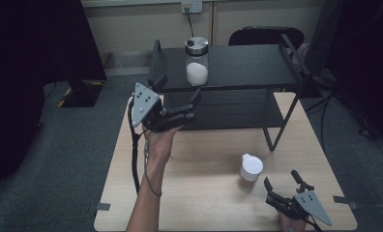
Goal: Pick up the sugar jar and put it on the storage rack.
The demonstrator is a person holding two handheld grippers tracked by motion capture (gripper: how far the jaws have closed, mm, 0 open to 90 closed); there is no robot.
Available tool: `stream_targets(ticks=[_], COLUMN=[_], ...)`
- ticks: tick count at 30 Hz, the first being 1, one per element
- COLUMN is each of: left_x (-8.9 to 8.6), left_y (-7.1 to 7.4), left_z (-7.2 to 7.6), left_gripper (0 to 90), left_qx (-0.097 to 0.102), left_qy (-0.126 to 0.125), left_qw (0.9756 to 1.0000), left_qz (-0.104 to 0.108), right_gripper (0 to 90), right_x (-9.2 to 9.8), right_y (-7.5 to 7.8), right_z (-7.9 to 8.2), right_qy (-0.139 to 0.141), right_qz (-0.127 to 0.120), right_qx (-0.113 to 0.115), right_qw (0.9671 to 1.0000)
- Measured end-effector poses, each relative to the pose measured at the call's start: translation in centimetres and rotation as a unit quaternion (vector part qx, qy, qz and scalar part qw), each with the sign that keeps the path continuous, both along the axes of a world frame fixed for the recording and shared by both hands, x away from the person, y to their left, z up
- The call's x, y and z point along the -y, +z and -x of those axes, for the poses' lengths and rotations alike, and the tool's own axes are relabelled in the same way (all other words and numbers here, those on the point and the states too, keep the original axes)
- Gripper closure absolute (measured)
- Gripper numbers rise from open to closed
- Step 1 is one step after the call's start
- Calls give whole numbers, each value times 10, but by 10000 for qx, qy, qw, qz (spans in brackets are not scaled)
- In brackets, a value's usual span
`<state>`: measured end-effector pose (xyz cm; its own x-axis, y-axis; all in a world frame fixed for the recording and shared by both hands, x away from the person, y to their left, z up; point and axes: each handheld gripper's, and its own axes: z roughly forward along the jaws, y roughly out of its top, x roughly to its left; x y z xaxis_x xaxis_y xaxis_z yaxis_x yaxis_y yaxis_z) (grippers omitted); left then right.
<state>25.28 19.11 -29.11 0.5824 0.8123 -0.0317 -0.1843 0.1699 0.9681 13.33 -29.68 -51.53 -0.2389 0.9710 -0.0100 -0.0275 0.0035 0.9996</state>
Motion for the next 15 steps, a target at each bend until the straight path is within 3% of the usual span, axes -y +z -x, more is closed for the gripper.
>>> stream_targets(ticks=[4, 5, 8, 12, 15], left_x=[1, 2, 1, 6, 7], left_y=[-8, -11, -19, -40, -51], left_z=[10, 16, 21, 39, 46], left_gripper=[3, 2, 2, 2, 1], left_qx=[-60, -161, -131, -41, -38], left_qy=[-18, -58, -103, 149, 189], left_qw=[10000, 9998, 9998, 9998, 9997], left_qz=[-48, -114, -71, -152, -164], right_gripper=[40, 40, 40, 40, 40], right_x=[0, 0, 0, 0, 0], right_y=[0, 0, 0, 0, 0], right_z=[0, 0, 0, 0, 0], right_qy=[-3, -3, 1, 7, 6], right_qz=[0, -1, 0, -4, -3], right_qx=[0, 0, -1, -1, -1], right_qw=[10000, 10000, 10000, 10000, 10000])
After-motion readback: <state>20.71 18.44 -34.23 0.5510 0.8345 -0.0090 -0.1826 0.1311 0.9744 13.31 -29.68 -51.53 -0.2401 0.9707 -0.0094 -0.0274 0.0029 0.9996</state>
